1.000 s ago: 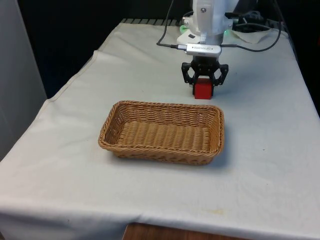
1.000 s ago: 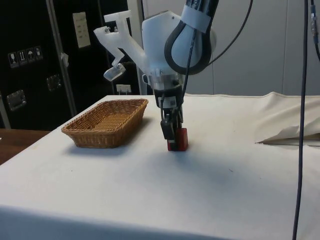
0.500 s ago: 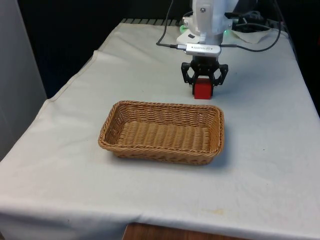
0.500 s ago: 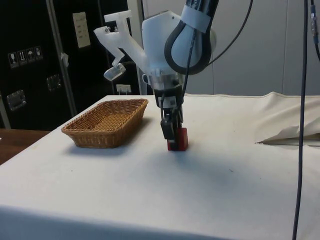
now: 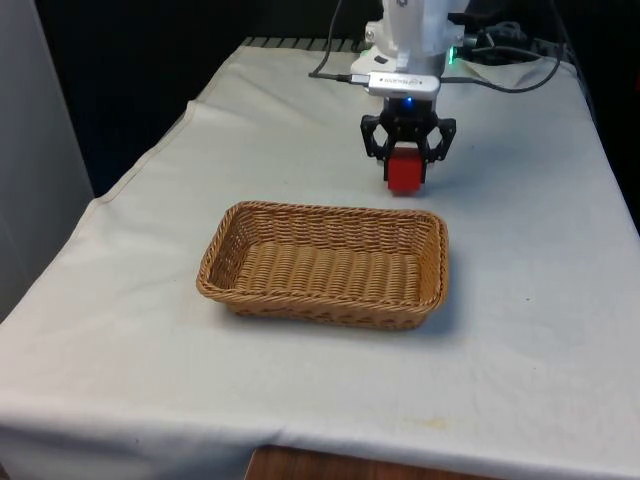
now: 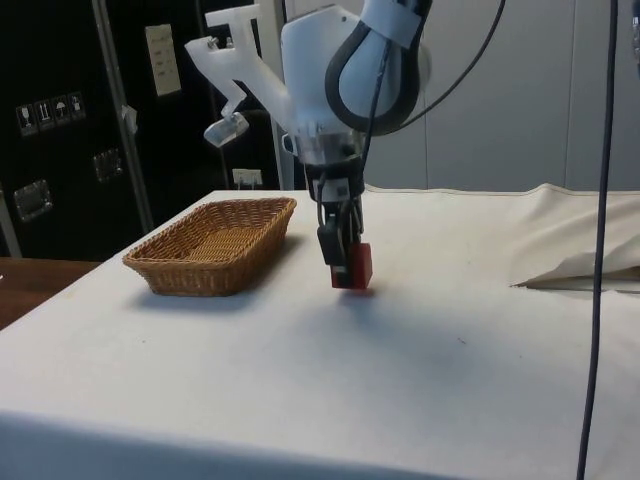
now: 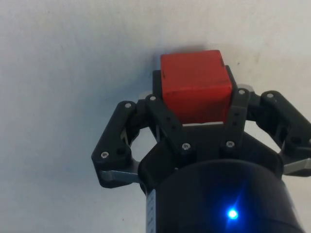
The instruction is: Pick up the cube and place it into the basket.
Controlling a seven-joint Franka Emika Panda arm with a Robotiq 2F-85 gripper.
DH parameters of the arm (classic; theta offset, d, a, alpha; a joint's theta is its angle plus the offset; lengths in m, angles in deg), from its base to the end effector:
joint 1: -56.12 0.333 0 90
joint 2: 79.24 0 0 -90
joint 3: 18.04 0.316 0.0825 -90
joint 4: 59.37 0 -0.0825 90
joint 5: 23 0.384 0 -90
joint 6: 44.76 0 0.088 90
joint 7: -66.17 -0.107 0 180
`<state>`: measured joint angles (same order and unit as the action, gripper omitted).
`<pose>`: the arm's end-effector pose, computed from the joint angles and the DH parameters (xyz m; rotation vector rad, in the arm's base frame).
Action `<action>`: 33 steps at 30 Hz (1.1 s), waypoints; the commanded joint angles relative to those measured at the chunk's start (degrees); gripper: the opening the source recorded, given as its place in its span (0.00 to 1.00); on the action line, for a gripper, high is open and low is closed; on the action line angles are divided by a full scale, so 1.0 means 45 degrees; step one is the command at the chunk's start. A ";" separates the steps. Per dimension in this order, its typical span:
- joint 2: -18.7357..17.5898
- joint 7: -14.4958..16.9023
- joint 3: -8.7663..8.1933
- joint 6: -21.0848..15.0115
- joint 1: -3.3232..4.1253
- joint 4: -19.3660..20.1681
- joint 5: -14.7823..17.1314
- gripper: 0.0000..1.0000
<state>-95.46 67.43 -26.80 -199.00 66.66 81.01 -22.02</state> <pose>0.4796 0.0109 0.1848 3.1047 0.0663 -0.0582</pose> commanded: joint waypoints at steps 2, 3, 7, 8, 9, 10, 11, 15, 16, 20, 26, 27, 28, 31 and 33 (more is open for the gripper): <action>0.0191 0.0013 -0.0025 0.0191 0.0000 0.0025 -0.0038 0.01; 0.0089 0.0000 0.0000 0.0089 0.0000 0.0000 0.0000 0.01; 0.0382 0.0025 -0.0064 0.0433 0.0000 0.0013 -0.0064 0.01; 0.0446 0.0025 -0.0076 0.0497 0.0000 0.0013 -0.0064 0.01; 0.0573 0.0038 -0.0102 0.0649 0.0000 0.0000 -0.0076 0.01; 0.0637 0.0038 -0.0115 0.0726 0.0000 0.0000 -0.0076 0.01; 0.0700 0.0038 -0.0115 0.0789 0.0000 0.0000 -0.0076 0.01; 0.0993 0.0051 -0.0166 0.1108 0.0000 -0.0013 -0.0102 0.01; 0.1070 0.0064 -0.0178 0.1197 0.0000 -0.0013 -0.0102 0.01; 0.1337 0.0089 -0.0216 0.1477 0.0000 -0.0025 -0.0115 0.01; 0.1693 0.0140 -0.0293 0.1884 -0.0013 -0.0051 -0.0127 0.01; 0.1744 0.0153 -0.0318 0.1948 -0.0013 -0.0064 -0.0127 0.01; 0.1808 0.0166 -0.0331 0.2012 -0.0013 -0.0064 -0.0127 0.01; 0.1923 0.0178 -0.0357 0.2152 -0.0013 -0.0076 -0.0127 0.01; 0.2088 0.0204 -0.0395 0.2355 -0.0013 -0.0102 -0.0140 0.01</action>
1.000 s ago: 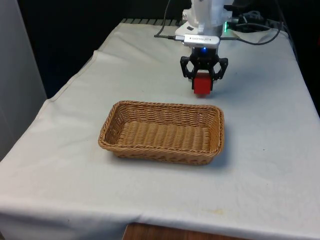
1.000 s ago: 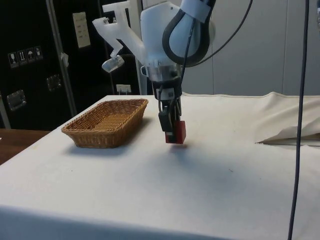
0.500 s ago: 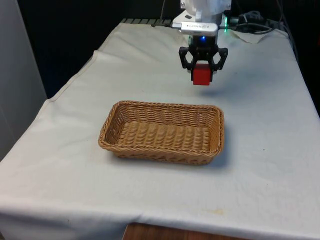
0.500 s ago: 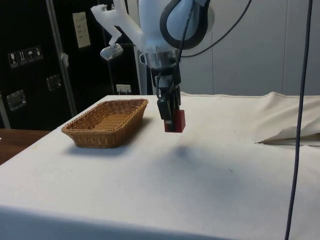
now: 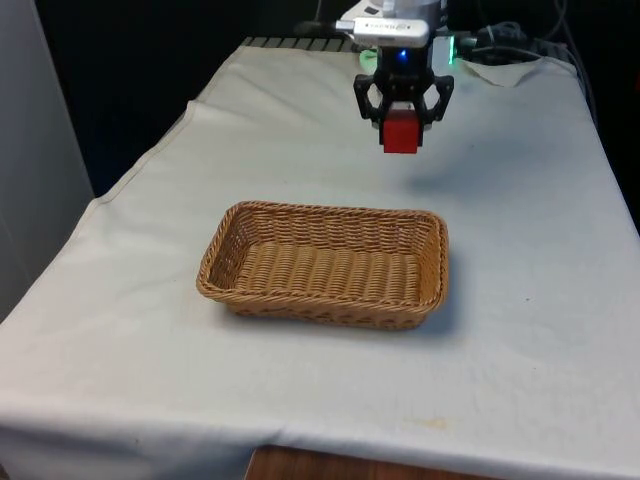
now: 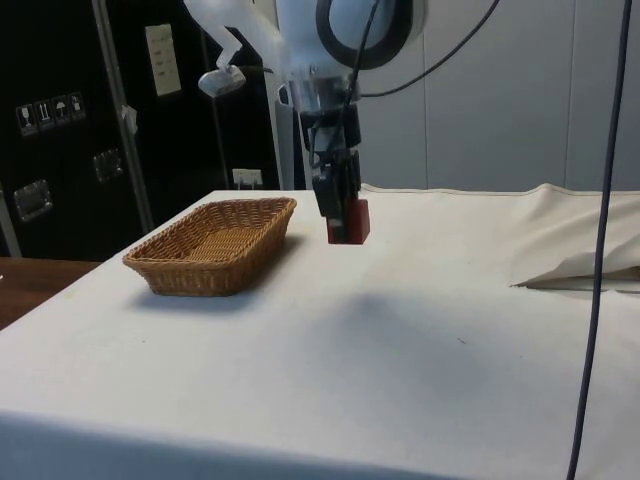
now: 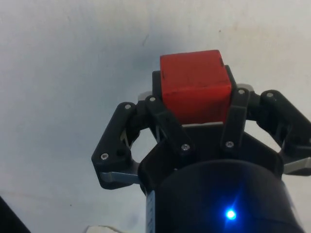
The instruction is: Pick up the cube and place it into the basket.
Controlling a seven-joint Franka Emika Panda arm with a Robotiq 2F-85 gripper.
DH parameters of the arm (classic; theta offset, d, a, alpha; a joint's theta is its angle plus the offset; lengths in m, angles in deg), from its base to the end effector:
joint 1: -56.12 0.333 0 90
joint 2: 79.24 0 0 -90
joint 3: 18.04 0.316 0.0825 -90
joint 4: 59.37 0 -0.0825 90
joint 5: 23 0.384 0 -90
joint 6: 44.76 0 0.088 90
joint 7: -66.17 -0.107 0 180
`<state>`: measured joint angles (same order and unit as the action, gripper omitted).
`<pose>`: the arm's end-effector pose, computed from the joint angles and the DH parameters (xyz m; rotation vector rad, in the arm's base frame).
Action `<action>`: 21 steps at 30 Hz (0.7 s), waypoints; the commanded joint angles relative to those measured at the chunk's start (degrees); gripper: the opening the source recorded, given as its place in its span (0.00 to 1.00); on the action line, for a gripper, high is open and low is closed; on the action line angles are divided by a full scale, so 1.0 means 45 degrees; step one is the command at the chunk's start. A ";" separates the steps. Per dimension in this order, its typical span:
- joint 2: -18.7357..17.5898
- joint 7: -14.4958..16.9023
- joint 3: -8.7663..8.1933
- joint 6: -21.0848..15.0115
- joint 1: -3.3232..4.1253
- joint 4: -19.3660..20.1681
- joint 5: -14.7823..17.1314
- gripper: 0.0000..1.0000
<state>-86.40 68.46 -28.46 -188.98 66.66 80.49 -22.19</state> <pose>0.4823 -0.0003 0.2489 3.1267 0.0489 -0.0734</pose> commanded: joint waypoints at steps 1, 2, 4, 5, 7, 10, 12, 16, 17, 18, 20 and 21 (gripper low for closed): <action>0.0127 -0.0013 -0.0025 0.0178 -0.0013 0.0000 -0.0102 0.01; 0.0191 -0.0013 -0.0038 0.0255 -0.0013 -0.0013 -0.0102 0.01; 0.0306 0.0000 -0.0064 0.0407 -0.0013 -0.0025 -0.0102 0.01; 0.0229 0.0013 -0.0038 0.0306 0.0000 -0.0038 -0.0013 0.01; 0.0407 0.0000 -0.0076 0.0535 -0.0013 -0.0051 -0.0102 0.01; 0.0624 0.0025 -0.0115 0.0802 -0.0013 -0.0102 -0.0115 0.01; 0.0713 0.0025 -0.0127 0.0917 -0.0013 -0.0115 -0.0115 0.01; 0.0891 0.0051 -0.0166 0.1146 -0.0013 -0.0166 -0.0115 0.01; 0.0942 0.0051 -0.0166 0.1222 -0.0013 -0.0178 -0.0115 0.01; 0.0993 0.0051 -0.0178 0.1273 -0.0013 -0.0204 -0.0115 0.01; 0.1057 0.0051 -0.0178 0.1401 -0.0013 -0.0229 -0.0115 0.01; 0.1108 0.0051 -0.0191 0.1464 -0.0013 -0.0255 -0.0115 0.01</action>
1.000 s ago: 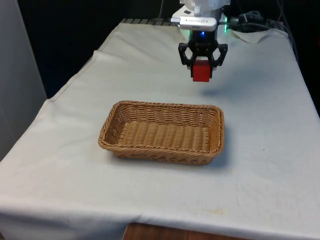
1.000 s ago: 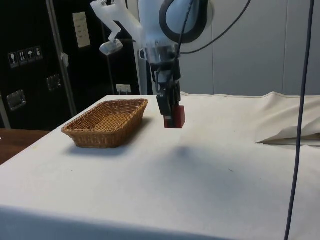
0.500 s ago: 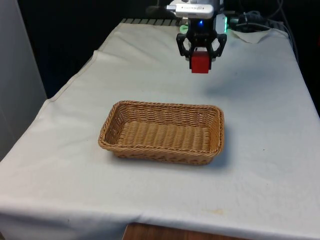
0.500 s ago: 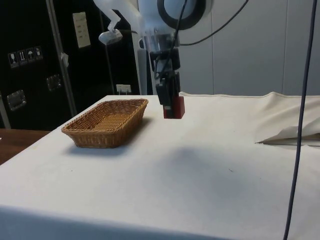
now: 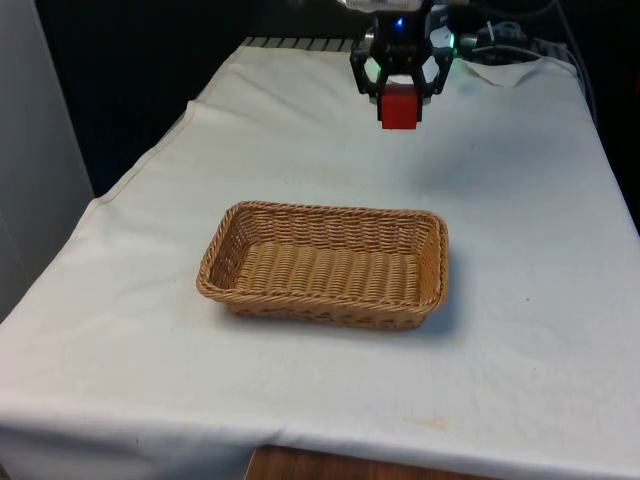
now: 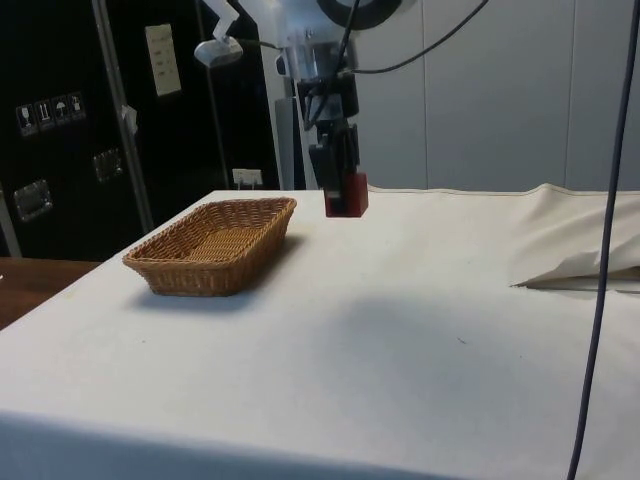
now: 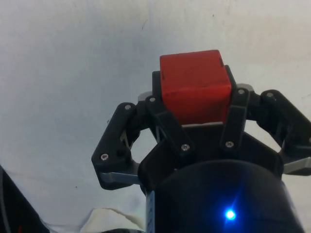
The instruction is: Pick up the cube and place it into the basket.
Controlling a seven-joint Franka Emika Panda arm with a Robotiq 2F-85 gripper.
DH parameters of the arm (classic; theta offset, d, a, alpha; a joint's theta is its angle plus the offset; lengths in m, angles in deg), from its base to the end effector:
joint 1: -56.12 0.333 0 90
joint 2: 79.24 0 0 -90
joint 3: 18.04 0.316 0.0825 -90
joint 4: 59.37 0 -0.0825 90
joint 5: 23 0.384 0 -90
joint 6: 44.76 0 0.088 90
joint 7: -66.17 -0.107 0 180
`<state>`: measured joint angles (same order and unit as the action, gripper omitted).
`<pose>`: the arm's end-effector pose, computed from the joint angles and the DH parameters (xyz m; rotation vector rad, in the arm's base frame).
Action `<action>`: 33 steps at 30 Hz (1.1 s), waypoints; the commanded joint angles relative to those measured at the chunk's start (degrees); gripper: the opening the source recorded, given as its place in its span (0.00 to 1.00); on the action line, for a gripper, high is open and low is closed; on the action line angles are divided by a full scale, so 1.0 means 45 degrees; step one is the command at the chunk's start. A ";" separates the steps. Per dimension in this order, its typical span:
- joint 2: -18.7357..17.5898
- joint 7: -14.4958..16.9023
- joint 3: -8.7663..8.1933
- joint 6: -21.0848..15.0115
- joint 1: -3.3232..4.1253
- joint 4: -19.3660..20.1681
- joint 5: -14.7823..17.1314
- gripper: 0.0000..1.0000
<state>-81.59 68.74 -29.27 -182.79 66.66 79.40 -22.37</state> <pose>0.4827 -0.0060 0.2870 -3.1396 -0.0383 0.0834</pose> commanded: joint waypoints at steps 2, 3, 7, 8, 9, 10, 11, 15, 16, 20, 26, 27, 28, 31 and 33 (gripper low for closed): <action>0.0038 0.0000 0.0000 0.0051 0.0000 -0.0013 0.0000 0.01; 0.0140 0.0000 -0.0025 0.0242 -0.0013 -0.0051 -0.0076 0.01; 0.0267 0.0000 -0.0051 0.0433 -0.0025 -0.0102 -0.0064 0.01; 0.0331 0.0000 -0.0051 0.0547 -0.0025 -0.0140 -0.0064 0.01; 0.0357 0.0013 -0.0064 0.0586 -0.0025 -0.0166 -0.0064 0.01; 0.0382 0.0013 -0.0064 0.0637 -0.0025 -0.0178 -0.0064 0.01; 0.0407 0.0013 -0.0064 0.0675 -0.0025 -0.0191 -0.0064 0.01; 0.0509 0.0013 -0.0089 0.0815 -0.0025 -0.0229 -0.0064 0.01; 0.0547 0.0013 -0.0089 0.0853 -0.0025 -0.0242 -0.0064 0.01; 0.0624 0.0013 -0.0102 0.0955 -0.0013 -0.0293 0.0000 0.01; 0.0904 0.0013 -0.0140 0.1401 -0.0025 -0.0407 -0.0064 0.01; 0.0929 0.0013 -0.0153 0.1439 -0.0025 -0.0433 -0.0064 0.01; 0.0955 0.0013 -0.0153 0.1490 -0.0025 -0.0446 -0.0064 0.01; 0.1019 0.0013 -0.0166 0.1604 -0.0025 -0.0497 -0.0064 0.01; 0.1082 0.0013 -0.0166 0.1693 -0.0038 -0.0522 -0.0064 0.01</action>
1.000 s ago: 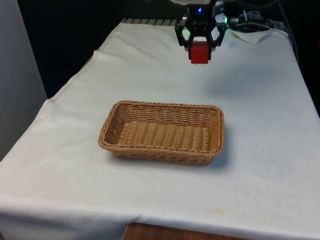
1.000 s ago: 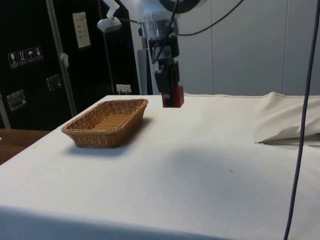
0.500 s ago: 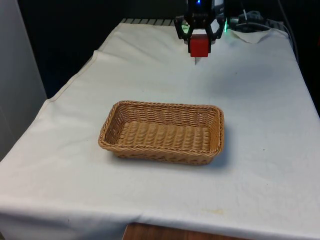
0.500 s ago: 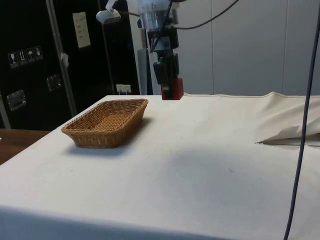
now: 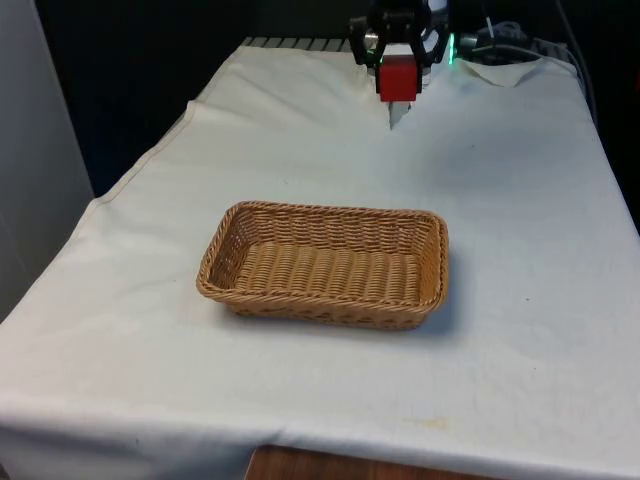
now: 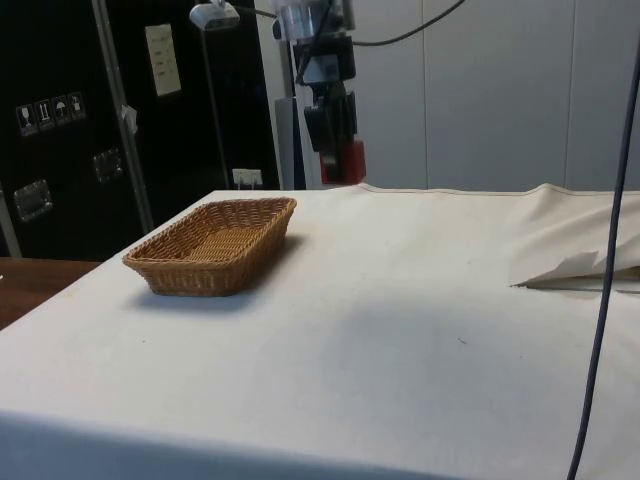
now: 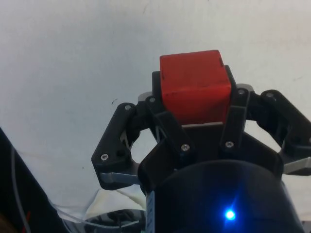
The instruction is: Pick up the cube and place it into the basket.
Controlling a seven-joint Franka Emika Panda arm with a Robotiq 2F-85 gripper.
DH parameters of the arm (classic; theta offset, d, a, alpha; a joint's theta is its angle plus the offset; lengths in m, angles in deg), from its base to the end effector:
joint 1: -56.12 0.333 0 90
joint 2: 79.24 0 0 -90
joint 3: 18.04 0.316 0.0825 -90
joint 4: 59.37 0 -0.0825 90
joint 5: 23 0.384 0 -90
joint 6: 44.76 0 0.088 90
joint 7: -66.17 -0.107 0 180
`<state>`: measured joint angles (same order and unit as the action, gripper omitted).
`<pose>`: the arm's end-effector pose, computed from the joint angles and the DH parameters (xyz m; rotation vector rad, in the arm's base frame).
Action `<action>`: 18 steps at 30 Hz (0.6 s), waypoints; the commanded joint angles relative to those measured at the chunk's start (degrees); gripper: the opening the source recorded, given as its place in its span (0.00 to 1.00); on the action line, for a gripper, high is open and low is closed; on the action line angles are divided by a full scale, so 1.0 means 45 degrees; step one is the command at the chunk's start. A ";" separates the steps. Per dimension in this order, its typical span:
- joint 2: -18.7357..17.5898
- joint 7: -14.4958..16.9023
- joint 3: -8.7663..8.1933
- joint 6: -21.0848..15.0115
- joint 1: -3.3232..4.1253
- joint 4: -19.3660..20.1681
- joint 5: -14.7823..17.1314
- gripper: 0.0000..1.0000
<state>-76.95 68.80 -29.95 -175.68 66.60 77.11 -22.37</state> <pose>0.4843 -0.0117 0.3313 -3.1219 -0.0217 0.0895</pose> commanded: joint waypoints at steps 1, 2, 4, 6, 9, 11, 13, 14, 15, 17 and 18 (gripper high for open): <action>0.0127 0.0000 -0.0025 0.0216 -0.0025 -0.0051 -0.0064 0.01; 0.0153 0.0000 -0.0025 0.0267 -0.0025 -0.0076 -0.0064 0.01; 0.0204 0.0000 -0.0025 0.0331 -0.0025 -0.0089 -0.0064 0.01; 0.0229 0.0000 -0.0025 0.0369 -0.0025 -0.0102 -0.0064 0.01; 0.0255 0.0000 -0.0025 0.0407 -0.0025 -0.0127 -0.0038 0.01; 0.0293 -0.0013 -0.0025 0.0446 -0.0025 -0.0140 -0.0038 0.01; 0.0382 -0.0025 -0.0025 0.0535 -0.0025 -0.0166 -0.0064 0.01; 0.0420 -0.0025 -0.0025 0.0573 -0.0025 -0.0191 -0.0064 0.01; 0.0293 0.0000 -0.0025 0.0382 -0.0013 -0.0178 0.0000 0.01; 0.0547 -0.0013 -0.0025 0.0764 -0.0038 -0.0267 -0.0076 0.01; 0.0598 -0.0013 -0.0038 0.0840 -0.0038 -0.0306 -0.0076 0.01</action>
<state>-74.54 68.80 -30.07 -172.47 66.49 75.79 -22.37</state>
